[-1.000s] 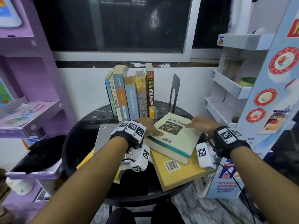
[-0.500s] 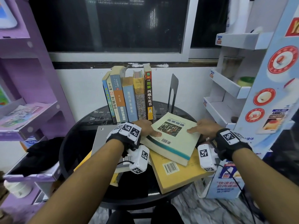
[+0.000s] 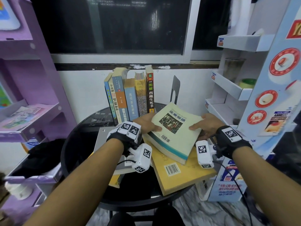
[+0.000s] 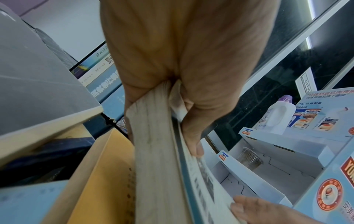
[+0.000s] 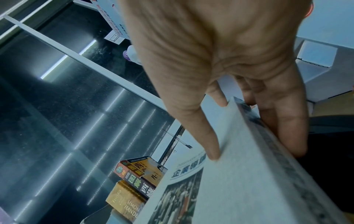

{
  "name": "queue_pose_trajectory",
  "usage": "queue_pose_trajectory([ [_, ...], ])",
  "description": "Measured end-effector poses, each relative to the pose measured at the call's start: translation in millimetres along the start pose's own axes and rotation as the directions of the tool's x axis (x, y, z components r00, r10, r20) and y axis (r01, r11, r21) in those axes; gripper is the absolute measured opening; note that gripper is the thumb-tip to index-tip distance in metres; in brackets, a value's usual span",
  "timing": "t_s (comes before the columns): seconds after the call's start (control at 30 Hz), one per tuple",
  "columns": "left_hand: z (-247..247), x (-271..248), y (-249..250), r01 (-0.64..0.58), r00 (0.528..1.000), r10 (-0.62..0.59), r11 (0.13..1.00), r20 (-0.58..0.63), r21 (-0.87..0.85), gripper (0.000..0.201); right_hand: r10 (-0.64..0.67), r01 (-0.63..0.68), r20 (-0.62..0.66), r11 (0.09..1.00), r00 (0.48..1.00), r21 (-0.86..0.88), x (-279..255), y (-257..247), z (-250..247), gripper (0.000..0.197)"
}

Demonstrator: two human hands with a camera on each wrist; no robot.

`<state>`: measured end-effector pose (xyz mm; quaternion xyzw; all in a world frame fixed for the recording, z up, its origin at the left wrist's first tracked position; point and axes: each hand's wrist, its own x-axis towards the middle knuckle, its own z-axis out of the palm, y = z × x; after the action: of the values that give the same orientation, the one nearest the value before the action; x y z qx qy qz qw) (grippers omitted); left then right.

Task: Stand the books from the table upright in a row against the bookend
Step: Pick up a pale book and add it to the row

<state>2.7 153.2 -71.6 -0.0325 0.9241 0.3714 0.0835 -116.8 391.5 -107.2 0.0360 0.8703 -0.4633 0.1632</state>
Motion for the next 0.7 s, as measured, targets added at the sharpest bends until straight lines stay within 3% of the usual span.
queue_pose_trajectory([
  [0.07,-1,0,-1,-0.026,0.999,0.025,0.999,-0.027,-0.040,0.052,-0.047,0.050,-0.038,0.997,0.998,0.065,9,2,-1,0.101],
  [0.2,-3,1,-5,-0.072,0.993,0.059,0.990,-0.104,-0.122,0.054,-0.059,0.104,-0.199,0.969,0.978,0.224,-46,-27,8,0.065],
  [0.37,-6,2,-6,-0.141,0.965,0.105,0.980,-0.240,-0.140,0.058,-0.113,0.209,-0.310,0.931,0.944,0.299,-50,-37,5,0.076],
  [0.5,-11,4,-4,-0.172,0.937,0.118,0.975,-0.327,-0.140,0.063,-0.207,0.311,-0.377,0.920,0.903,0.239,-53,-48,4,0.065],
  [0.7,-17,9,-8,-0.170,0.924,0.102,0.973,-0.368,-0.159,0.064,-0.365,0.451,-0.457,0.888,0.811,0.092,-59,-60,5,0.064],
])
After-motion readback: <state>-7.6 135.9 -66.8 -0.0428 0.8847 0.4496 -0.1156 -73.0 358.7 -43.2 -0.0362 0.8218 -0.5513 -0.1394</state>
